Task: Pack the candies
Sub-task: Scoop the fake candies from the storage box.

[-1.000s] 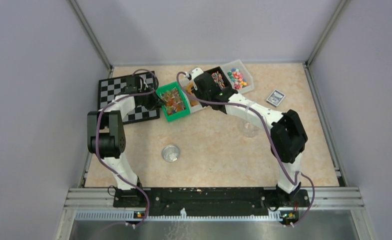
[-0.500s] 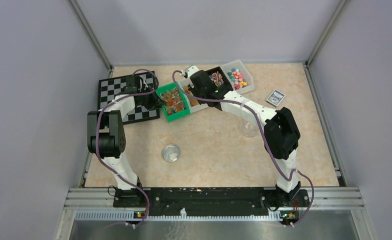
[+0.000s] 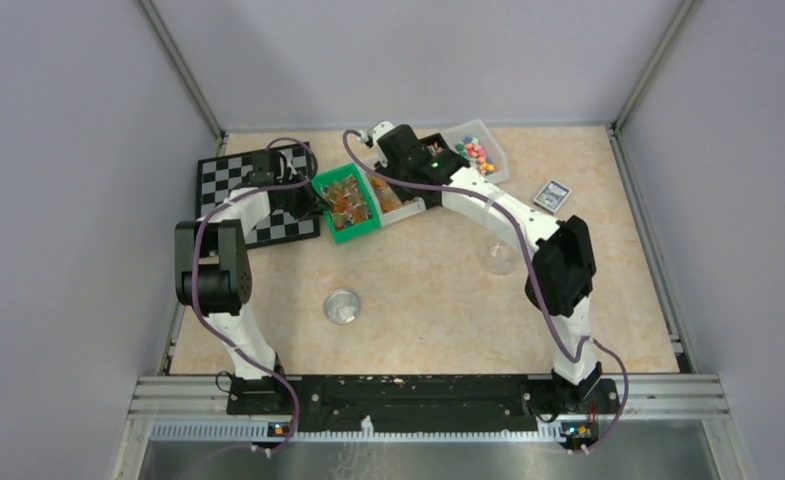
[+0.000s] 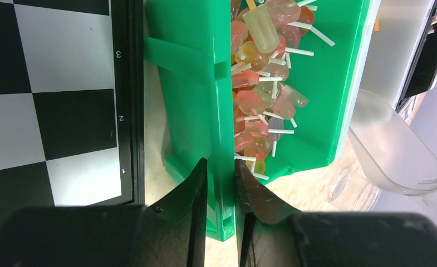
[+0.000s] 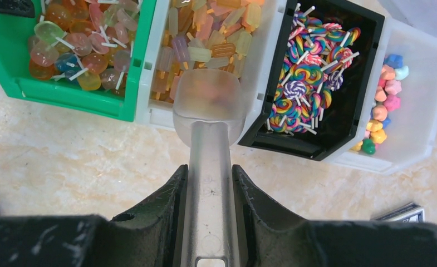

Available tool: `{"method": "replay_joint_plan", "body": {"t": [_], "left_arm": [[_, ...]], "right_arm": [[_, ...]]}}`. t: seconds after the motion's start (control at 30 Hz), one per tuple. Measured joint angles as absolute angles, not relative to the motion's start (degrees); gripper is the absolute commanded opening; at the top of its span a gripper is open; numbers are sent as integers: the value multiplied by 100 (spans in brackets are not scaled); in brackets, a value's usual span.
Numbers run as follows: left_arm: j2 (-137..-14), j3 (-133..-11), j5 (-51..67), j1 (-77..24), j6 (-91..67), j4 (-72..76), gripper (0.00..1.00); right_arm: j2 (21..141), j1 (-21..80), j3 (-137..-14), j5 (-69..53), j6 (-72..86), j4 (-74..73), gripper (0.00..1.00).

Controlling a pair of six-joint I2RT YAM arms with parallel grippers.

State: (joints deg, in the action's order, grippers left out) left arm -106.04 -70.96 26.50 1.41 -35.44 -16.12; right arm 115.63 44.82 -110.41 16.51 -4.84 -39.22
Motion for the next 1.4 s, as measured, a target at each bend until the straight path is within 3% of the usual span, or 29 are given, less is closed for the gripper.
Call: {"method": "replay_joint_plan", "body": {"t": [0.53,1.1,1.4], "left_arm": [[-10626,-7120,2681,141,-3516,-1643,25],[-10652,-7153,2718,150,-3494,-1634,25],[-10652,-7153,2722,152,-3485,-1634,24]], "right_arm": [[12693,4482,-12613,1835,-235,-4805,0],[11638,4456,-8844,1903,75,-1479,0],[11546,4449,-8202,1933,134,-412,0]]}}
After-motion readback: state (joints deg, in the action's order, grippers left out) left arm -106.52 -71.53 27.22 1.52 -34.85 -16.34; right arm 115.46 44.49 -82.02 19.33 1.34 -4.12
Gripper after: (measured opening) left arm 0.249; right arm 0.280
